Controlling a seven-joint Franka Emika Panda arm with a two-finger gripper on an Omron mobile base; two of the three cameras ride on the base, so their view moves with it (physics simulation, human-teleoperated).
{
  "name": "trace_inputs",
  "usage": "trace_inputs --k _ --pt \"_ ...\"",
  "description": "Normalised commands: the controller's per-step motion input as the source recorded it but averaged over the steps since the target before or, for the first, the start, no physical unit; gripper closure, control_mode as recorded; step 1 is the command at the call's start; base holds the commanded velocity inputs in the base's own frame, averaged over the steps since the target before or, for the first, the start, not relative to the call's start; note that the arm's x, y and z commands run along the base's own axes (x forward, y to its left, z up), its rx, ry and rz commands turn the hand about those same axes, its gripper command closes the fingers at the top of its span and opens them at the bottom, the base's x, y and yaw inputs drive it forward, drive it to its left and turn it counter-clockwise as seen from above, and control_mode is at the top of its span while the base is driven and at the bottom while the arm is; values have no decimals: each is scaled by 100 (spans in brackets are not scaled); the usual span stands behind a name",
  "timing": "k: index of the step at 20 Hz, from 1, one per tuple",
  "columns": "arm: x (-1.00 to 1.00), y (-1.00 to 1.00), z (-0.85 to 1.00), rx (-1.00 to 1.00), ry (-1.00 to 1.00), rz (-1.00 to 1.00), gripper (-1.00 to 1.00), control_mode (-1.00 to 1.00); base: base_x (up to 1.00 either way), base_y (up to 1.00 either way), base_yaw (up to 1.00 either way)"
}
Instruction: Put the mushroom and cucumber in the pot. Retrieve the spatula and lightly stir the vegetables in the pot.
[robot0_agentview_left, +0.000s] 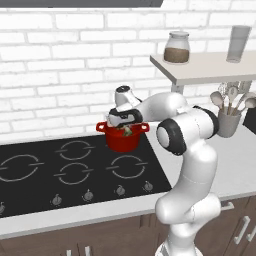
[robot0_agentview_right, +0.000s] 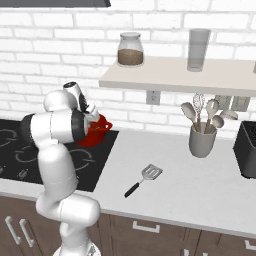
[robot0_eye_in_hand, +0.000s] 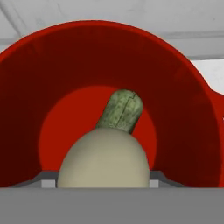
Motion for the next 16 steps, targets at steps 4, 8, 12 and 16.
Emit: trace_inputs --k 4,8,12,16 --pt "0 -7 1 0 0 0 -100 -100 0 0 0" --pt "0 -6 16 3 0 0 -100 -100 0 0 0" --pt "-5 -12 37 5 0 0 -100 -100 0 0 0" --pt "-76 -30 95 9 -14 0 -100 -100 0 0 0"
